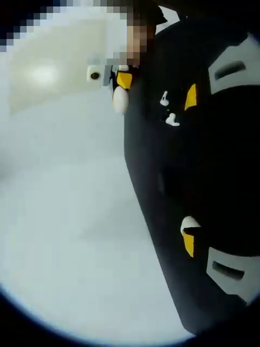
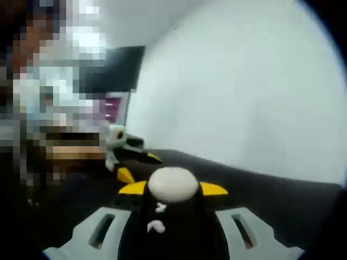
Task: Pick up three earphones and place each one into its charging case using tactile feedback, ensure that each earphone is properly inserted and securely positioned inside the case.
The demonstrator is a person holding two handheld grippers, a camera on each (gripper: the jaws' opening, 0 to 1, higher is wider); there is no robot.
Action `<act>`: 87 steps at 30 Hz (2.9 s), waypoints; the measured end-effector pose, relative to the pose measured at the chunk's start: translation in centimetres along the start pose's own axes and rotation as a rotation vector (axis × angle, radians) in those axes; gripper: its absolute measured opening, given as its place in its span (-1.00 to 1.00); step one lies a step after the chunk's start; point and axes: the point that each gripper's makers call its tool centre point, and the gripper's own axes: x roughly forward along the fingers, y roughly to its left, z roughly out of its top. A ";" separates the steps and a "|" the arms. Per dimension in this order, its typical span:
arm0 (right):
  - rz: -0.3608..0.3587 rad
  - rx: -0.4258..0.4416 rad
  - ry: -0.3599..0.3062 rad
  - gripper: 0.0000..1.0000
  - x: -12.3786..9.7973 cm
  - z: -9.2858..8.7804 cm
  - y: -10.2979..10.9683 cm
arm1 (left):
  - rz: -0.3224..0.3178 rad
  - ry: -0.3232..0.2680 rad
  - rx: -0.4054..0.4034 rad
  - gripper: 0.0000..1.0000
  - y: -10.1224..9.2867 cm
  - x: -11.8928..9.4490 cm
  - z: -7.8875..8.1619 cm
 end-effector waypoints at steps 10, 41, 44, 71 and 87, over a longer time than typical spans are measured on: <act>-0.171 0.007 0.006 -0.28 -1.5 0.0 -4.0 | 0.000 -0.024 -0.005 0.66 0.1 -0.2 0.7; -0.668 0.010 0.158 -0.28 -7.6 -3.1 -14.0 | 0.003 -0.017 0.022 0.64 0.0 -0.1 0.7; -0.683 0.001 0.184 -0.28 -7.8 -3.7 -14.2 | 0.002 -0.020 0.024 0.64 -0.1 -0.2 0.8; -0.857 0.105 0.285 -0.28 -11.5 -7.3 -17.9 | 0.001 -0.022 0.042 0.63 -0.4 -0.3 1.1; -0.833 0.153 0.413 -0.28 -12.1 -9.8 -17.0 | 0.004 -0.026 0.051 0.61 -0.5 -0.4 1.3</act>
